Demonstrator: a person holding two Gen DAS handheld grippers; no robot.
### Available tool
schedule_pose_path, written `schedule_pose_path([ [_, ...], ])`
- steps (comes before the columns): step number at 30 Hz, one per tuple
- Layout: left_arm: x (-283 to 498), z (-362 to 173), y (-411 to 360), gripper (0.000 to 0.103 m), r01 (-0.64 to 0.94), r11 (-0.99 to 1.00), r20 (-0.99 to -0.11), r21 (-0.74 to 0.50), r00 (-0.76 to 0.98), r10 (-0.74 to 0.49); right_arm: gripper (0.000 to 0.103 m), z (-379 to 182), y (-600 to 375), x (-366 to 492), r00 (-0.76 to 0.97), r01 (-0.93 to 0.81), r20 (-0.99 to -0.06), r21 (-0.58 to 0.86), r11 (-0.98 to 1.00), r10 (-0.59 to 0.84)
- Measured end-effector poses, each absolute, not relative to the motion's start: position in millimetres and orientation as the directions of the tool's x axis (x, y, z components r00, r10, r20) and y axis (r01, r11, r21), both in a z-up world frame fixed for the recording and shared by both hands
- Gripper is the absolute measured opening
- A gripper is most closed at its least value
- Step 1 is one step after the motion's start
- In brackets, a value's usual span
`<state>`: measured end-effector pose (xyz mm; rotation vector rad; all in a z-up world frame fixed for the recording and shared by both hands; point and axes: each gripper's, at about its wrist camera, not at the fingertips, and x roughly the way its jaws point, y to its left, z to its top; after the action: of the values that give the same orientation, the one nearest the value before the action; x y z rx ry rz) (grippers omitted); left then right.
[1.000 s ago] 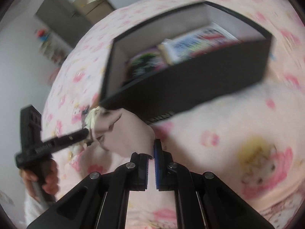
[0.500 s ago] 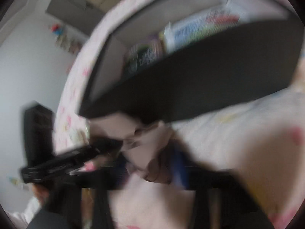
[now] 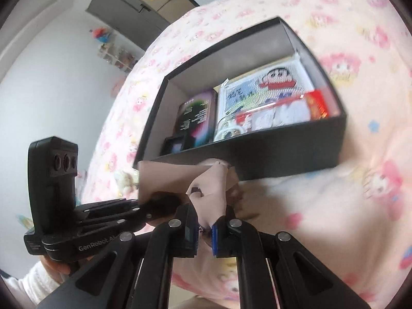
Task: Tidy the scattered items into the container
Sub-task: 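Lift the beige cloth pouch and carry it toward the black box, then lower the cloth pouch into the box and open the right gripper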
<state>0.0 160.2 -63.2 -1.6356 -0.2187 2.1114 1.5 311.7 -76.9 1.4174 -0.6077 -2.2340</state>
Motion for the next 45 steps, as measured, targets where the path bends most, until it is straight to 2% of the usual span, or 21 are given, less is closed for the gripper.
schedule_pose_path([
  [5, 14, -67, 156, 0.005, -0.272, -0.857, -0.843, -0.437, -0.209, 0.496, 0.005, -90, 315, 23, -0.4, 0.075, -0.744, 0.555, -0.828, -0.535],
  [10, 10, -62, 146, 0.005, -0.307, -0.821, -0.812, -0.481, -0.196, 0.549, 0.005, -64, 309, 28, -0.457, 0.076, -0.747, 0.507, -0.859, -0.482],
  [16, -36, -20, 139, 0.005, -0.405, -0.755, -0.741, -0.516, -0.231, 0.63, 0.005, -33, 299, -3, -0.512, 0.075, -0.734, 0.48, -0.874, -0.446],
  [21, -98, -6, 147, 0.005, -0.396, -0.757, -0.707, -0.52, -0.297, 0.641, 0.005, -7, 301, -65, -0.52, 0.081, -0.768, 0.392, -0.916, -0.374],
  [27, -160, -17, 157, 0.005, -0.316, -0.788, -0.72, -0.529, -0.324, 0.613, 0.005, -9, 318, -143, -0.496, 0.021, -0.817, 0.326, -0.945, -0.293],
  [29, -177, -29, 161, 0.005, -0.297, -0.808, -0.75, -0.509, -0.307, 0.586, 0.006, -20, 318, -166, -0.467, 0.026, -0.841, 0.296, -0.955, -0.273],
  [31, -190, -52, 166, 0.01, -0.27, -0.838, -0.805, -0.474, -0.252, 0.537, 0.008, -43, 319, -184, -0.393, 0.0, -0.885, 0.272, -0.962, -0.25],
  [33, -197, -70, 168, 0.025, -0.245, -0.854, -0.842, -0.458, -0.187, 0.505, 0.011, -71, 325, -196, -0.305, -0.065, -0.93, 0.234, -0.97, -0.204],
  [34, -198, -76, 167, 0.027, -0.235, -0.863, -0.857, -0.447, -0.165, 0.489, 0.012, -82, 328, -197, -0.278, -0.083, -0.941, 0.222, -0.971, -0.192],
  [35, -198, -79, 165, 0.031, -0.226, -0.871, -0.866, -0.436, -0.157, 0.474, 0.014, -87, 331, -195, -0.276, -0.091, -0.942, 0.222, -0.971, -0.19],
  [37, -195, -79, 158, 0.032, -0.216, -0.876, -0.87, -0.432, -0.156, 0.467, 0.024, -86, 335, -189, -0.304, -0.098, -0.933, 0.23, -0.968, -0.19],
  [42, -186, -79, 167, 0.032, -0.266, -0.832, -0.841, -0.487, -0.113, 0.529, 0.024, -65, 345, -176, -0.418, -0.104, -0.892, 0.235, -0.966, -0.172],
  [45, -190, -95, 185, 0.031, -0.274, -0.859, -0.885, -0.432, -0.057, 0.463, 0.024, -60, 336, -174, -0.381, -0.046, -0.905, 0.223, -0.974, -0.189],
])
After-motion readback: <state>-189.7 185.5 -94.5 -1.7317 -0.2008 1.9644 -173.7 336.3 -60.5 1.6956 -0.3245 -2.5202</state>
